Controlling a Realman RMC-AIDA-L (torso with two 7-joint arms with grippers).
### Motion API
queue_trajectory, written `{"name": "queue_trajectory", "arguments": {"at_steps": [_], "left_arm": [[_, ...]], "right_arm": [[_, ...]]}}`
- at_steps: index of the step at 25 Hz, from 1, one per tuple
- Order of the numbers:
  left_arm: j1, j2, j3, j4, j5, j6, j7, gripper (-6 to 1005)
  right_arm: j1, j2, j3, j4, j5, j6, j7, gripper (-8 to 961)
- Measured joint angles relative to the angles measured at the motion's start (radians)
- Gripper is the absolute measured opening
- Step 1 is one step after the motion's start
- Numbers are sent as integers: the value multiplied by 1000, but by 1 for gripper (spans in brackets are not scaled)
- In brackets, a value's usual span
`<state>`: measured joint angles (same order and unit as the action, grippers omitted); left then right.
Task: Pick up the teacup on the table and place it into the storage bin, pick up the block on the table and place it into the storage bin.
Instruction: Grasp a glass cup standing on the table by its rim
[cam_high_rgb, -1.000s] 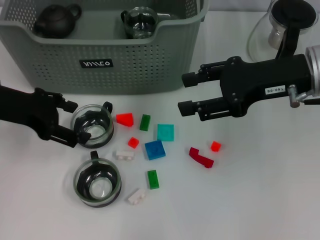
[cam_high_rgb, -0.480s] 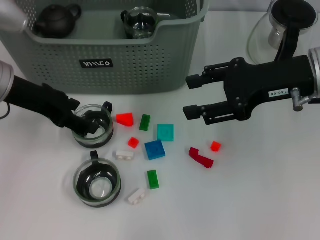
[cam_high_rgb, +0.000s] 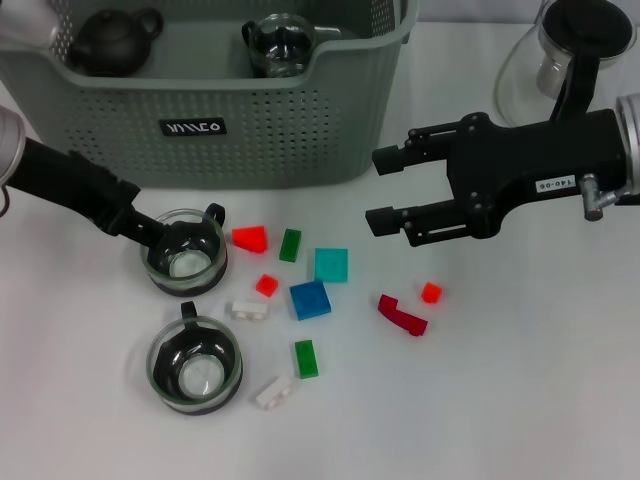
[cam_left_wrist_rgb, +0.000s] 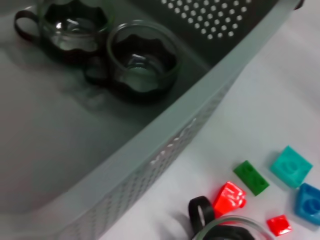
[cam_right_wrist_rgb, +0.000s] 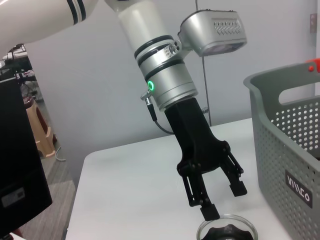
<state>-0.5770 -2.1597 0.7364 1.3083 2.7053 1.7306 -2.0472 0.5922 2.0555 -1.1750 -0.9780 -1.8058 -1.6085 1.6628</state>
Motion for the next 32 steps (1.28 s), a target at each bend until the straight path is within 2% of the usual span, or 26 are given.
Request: {"name": "queue_trajectory", "arguments": {"at_steps": [10,32], "left_arm": [[0,-4,77,-42,49,-74,-44,933],[-8,-8,101,-113,71,-161,-108,895]], "right_arm": [[2,1,0,1,0,9,0,735],[-2,9,-13,20,-12,7,-25,733]]}}
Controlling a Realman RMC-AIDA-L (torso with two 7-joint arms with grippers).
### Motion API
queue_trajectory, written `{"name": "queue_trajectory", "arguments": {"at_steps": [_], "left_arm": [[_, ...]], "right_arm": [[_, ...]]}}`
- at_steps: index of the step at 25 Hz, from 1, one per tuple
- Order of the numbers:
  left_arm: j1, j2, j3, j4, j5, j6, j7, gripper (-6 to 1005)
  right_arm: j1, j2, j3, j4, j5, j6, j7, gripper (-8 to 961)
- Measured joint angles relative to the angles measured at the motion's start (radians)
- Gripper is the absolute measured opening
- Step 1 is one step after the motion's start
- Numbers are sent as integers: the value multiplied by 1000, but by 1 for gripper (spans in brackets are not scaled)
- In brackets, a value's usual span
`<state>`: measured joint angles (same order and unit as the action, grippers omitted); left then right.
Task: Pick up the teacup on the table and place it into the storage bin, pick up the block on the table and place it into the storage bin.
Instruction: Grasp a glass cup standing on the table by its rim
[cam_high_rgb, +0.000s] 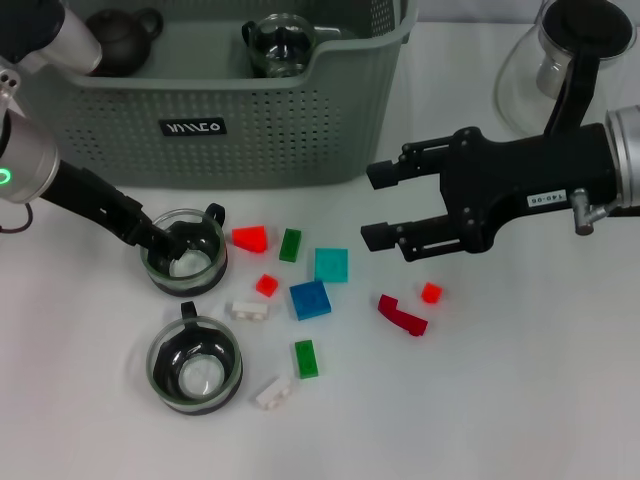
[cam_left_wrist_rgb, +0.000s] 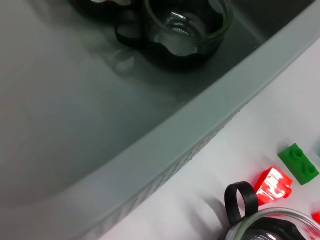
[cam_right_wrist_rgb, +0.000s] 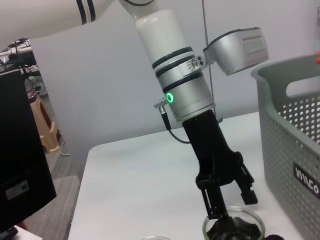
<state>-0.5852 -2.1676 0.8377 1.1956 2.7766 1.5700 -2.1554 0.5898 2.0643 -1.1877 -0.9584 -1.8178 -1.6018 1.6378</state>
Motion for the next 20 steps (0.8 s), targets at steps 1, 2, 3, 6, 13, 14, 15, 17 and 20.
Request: {"name": "queue_trajectory", "arguments": {"at_steps": [1,2,3,6,13,14,15,17,20], "left_arm": [[0,0,0,-1,0,-2,0,894],[-1,0,0,-2,0,-3,-1,892],[-1,0,0,-2,1,-5,-1,890],[-1,1,0,-2,5,-11,-1,885],[4,2,80,-16,16,-45,-27,872],[4,2,82,-17,16,-47,-28,870],[4,2,87,-18,16,-48,-29,869],[3,2,91,-18,16,-50,-29,865],[-1,1,93,-25,17,-57,-29,860]], "right_arm": [[2,-1,-1,5,0,-1,0,734],[2,-2,-1,10,0,-1,0,734],[3,-3,-1,13,0,-1,0,734],[4,-4,-1,16,0,-1,-1,734],[4,-3,-1,18,0,5,-3,734],[4,-3,-1,18,0,6,-3,734],[4,-3,-1,18,0,6,-4,734],[4,-2,0,19,0,6,-9,734],[4,-1,5,21,0,6,-14,734]]}}
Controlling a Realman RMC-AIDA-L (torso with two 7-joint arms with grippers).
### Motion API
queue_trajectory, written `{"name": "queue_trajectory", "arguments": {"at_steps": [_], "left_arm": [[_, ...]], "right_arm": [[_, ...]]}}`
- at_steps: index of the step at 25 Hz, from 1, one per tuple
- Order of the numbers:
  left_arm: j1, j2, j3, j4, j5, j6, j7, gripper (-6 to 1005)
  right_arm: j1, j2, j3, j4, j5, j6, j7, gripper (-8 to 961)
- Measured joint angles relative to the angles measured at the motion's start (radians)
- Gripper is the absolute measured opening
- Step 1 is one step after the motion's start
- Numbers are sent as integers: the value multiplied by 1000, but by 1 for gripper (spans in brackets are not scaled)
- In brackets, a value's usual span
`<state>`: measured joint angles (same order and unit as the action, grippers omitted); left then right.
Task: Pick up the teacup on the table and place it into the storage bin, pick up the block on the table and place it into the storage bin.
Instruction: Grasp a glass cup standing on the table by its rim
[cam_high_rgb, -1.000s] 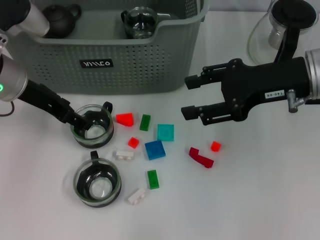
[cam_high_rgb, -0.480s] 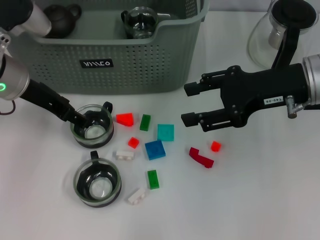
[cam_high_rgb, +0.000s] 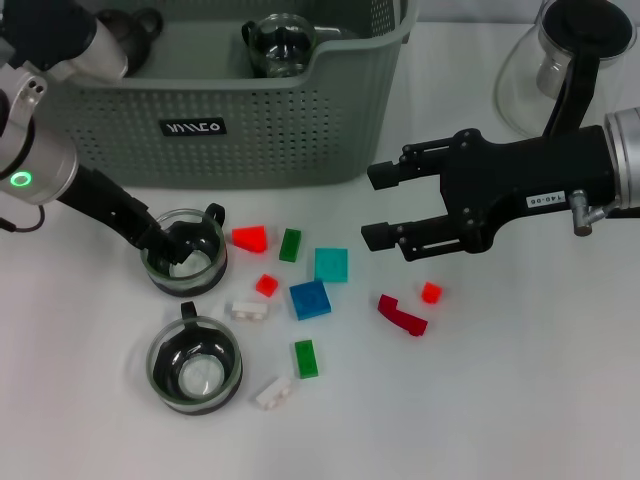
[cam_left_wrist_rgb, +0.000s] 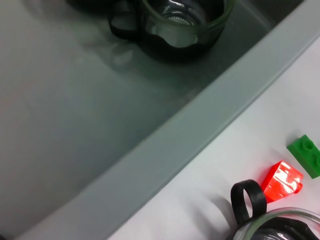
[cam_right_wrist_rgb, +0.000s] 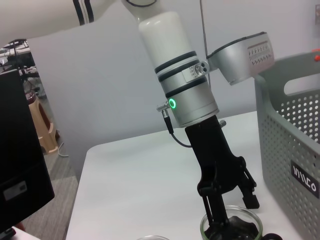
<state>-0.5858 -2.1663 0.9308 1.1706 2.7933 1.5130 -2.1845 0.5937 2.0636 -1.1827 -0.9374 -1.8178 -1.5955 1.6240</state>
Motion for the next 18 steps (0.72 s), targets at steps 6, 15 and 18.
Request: {"name": "queue_trajectory", "arguments": {"at_steps": [6,15,18], "left_arm": [[-2,-1,9,-12,0,-13,0,849],[-5,-1,11,-41,-8,-28,3,833],[-5,-2,13,-43,-7,-28,4,827]], "right_arm": [[0,0,2,2,0,2,-1,734],[0,1,2,2,0,2,-3,734],[0,1,2,2,0,2,-3,733]]}}
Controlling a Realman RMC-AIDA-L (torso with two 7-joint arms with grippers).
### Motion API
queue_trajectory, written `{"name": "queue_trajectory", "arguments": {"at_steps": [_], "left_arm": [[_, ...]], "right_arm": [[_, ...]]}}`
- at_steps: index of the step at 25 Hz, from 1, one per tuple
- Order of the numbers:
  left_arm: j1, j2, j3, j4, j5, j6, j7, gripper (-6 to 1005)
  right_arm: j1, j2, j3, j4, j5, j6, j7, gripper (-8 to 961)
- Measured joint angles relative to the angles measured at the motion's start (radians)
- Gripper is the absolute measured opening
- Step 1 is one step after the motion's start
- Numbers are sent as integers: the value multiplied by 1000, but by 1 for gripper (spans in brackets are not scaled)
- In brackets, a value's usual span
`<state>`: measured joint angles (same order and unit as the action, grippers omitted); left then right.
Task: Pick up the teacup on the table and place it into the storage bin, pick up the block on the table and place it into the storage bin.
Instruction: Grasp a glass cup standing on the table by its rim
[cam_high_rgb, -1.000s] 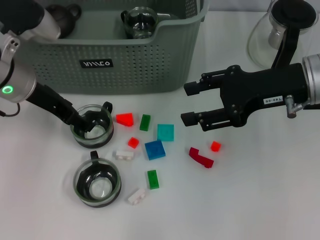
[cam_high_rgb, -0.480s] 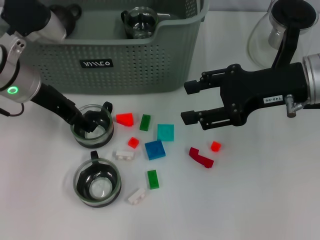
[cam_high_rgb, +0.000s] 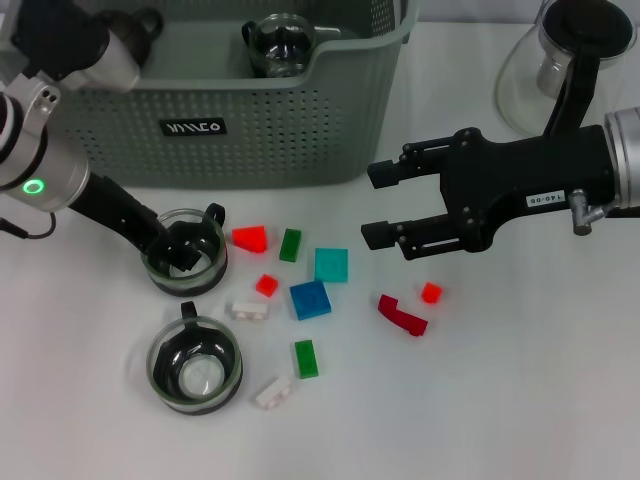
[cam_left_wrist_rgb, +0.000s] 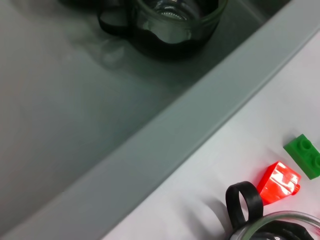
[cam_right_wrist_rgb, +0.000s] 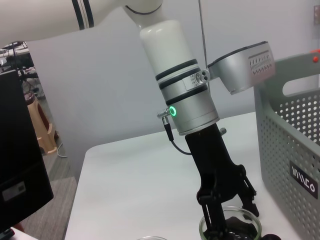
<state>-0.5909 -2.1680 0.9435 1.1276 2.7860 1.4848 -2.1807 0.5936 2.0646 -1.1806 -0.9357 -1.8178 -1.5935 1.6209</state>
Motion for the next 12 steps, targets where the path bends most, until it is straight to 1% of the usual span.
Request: {"name": "queue_trajectory", "arguments": {"at_steps": [12], "left_arm": [[1,0,40,-14,6,-4,-15,806]], "right_arm": [[-4,0,3,0,0,0,-1,733]]}}
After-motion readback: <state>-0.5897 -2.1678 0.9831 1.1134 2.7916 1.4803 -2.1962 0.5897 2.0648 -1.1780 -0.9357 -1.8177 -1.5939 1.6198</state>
